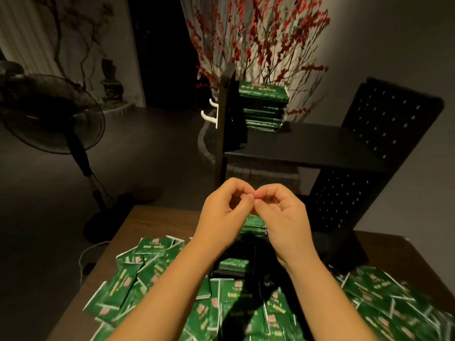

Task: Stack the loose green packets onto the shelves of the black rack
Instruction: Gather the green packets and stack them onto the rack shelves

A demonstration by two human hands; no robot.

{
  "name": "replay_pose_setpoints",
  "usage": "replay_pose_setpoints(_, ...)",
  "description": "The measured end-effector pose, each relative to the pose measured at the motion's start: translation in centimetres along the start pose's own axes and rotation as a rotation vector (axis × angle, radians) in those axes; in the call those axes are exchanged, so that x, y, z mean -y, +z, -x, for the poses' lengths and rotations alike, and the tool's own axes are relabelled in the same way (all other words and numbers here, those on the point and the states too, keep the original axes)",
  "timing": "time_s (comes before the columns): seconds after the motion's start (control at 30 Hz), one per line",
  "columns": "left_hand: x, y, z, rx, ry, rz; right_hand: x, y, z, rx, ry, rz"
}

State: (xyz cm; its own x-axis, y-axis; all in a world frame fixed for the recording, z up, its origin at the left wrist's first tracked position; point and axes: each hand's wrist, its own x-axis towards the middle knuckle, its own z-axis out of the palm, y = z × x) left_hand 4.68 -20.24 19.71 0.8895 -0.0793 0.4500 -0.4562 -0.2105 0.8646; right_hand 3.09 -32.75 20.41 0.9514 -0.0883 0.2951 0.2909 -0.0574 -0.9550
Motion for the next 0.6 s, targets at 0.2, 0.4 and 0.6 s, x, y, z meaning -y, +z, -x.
replay_pose_setpoints(0.2, 8.0, 0.2, 5.4, 0.161, -0.237, -0.064, -8.1, -0.1, 3.3, 0.132, 0.257, 0.221)
replay_pose_setpoints(0.4, 15.6, 0.8, 11.5, 0.367, -0.569, -0.299, -16.5, -1.9, 6.9, 0.391, 0.397, 0.701)
replay_pose_setpoints(0.6, 18.2, 1.5, 17.0, 0.748, -0.66, -0.738, -22.6, -2.3, 10.2, 0.814, 0.47, 1.14)
